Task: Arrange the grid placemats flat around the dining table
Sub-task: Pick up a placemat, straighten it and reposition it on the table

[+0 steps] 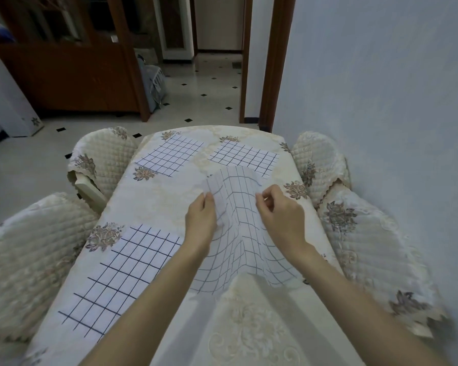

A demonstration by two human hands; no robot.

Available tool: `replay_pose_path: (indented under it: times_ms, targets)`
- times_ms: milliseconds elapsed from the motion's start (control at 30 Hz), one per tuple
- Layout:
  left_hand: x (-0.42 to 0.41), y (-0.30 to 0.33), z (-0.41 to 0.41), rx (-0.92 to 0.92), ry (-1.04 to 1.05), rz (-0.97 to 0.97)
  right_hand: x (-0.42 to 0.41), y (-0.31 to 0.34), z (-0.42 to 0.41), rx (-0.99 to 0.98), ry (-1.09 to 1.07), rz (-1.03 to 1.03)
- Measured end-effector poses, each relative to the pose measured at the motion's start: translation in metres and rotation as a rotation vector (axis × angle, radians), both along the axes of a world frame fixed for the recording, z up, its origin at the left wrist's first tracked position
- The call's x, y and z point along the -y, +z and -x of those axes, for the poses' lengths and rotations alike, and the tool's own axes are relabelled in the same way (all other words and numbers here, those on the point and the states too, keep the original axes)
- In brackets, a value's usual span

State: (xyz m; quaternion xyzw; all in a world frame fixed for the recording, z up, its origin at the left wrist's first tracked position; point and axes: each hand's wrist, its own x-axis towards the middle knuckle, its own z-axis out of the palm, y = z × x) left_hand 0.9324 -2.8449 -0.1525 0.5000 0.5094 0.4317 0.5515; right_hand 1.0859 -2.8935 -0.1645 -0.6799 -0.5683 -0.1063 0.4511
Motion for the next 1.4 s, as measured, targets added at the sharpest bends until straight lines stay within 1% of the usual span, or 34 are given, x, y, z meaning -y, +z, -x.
replay_pose_path:
  times_ms: [200,367,667,933,1067,1133,1200,1300,1400]
  targets:
    - [0.017,0.002,-0.023,0.013,-0.105,0.001,-0.004,-0.003,0.025,-0.072,0.028,0.031]
    - [0.024,0.003,-0.029,0.032,-0.152,0.013,-0.008,-0.002,0.037,-0.215,0.098,0.075]
    - [0.025,0.000,-0.021,0.043,-0.173,-0.004,-0.003,0.004,0.041,-0.375,0.178,-0.003]
    - [0.028,0.004,-0.017,0.064,-0.226,-0.041,0.003,0.007,0.042,-0.504,0.273,0.011]
    - [0.030,0.011,-0.013,0.138,-0.233,-0.074,0.007,0.005,0.039,-0.433,0.343,0.076]
    - [0.029,0.010,-0.010,0.140,-0.216,-0.102,0.009,0.003,0.038,-0.419,0.407,0.100]
    - [0.027,0.009,-0.007,0.130,-0.180,-0.119,0.012,0.003,0.037,-0.477,0.486,0.124]
    - [0.024,0.010,-0.003,0.113,-0.167,-0.137,0.018,0.009,0.035,-0.630,0.600,0.209]
    - [0.023,0.014,-0.001,0.109,-0.209,-0.159,0.021,0.014,0.031,-0.661,0.660,0.283]
